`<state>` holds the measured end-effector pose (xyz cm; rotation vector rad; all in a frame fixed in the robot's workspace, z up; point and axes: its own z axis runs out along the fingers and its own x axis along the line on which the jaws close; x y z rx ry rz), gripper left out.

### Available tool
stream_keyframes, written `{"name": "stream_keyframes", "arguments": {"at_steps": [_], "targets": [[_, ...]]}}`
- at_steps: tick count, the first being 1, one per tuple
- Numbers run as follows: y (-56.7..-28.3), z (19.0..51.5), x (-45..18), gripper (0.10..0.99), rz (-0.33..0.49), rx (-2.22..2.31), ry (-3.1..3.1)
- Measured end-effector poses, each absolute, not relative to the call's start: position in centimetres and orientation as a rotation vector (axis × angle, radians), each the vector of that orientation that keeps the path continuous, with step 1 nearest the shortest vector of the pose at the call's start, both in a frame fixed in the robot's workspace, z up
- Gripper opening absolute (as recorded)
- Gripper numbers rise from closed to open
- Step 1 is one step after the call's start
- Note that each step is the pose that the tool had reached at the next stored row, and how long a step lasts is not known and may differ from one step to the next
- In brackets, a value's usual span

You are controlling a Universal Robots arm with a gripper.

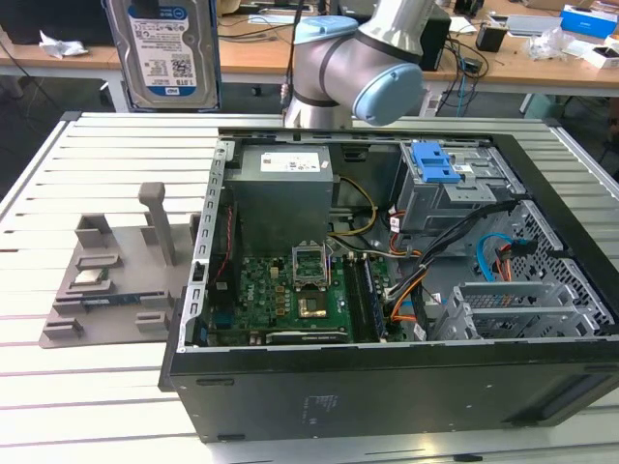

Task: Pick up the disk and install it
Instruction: 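Pick up the disk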

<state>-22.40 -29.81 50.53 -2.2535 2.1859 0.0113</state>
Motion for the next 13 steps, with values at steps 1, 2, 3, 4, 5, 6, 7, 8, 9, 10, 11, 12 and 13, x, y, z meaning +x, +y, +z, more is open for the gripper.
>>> {"name": "stream_keyframes", "arguments": {"at_steps": [1, 2, 3, 4, 5, 6, 7, 8, 9, 10, 11, 12, 13], "targets": [[-29.8, 50.5, -22.2, 0.365, 0.011, -2.253, 2.186], [-29.8, 50.5, -21.9, 0.365, 0.011, -2.254, 2.186], [-29.8, 50.5, -21.6, 0.365, 0.011, -2.254, 2.186], [-29.8, 50.5, -21.4, 0.365, 0.011, -2.254, 2.186], [-29.8, 50.5, -21.1, 0.365, 0.011, -2.254, 2.186], [-29.8, 50.5, -20.9, 0.365, 0.011, -2.254, 2.186], [-29.8, 50.5, -20.7, 0.365, 0.011, -2.254, 2.186], [-29.8, 50.5, -20.3, 0.365, 0.011, -2.253, 2.186], [-29.8, 50.5, -19.9, 0.365, 0.011, -2.254, 2.186], [-29.8, 50.5, -19.7, 0.365, 0.011, -2.254, 2.186], [-29.8, 50.5, -19.5, 0.365, 0.011, -2.254, 2.186], [-29.8, 50.5, -19.1, 0.365, 0.011, -2.254, 2.186], [-29.8, 50.5, -18.7, 0.365, 0.011, -2.254, 2.186]]}}
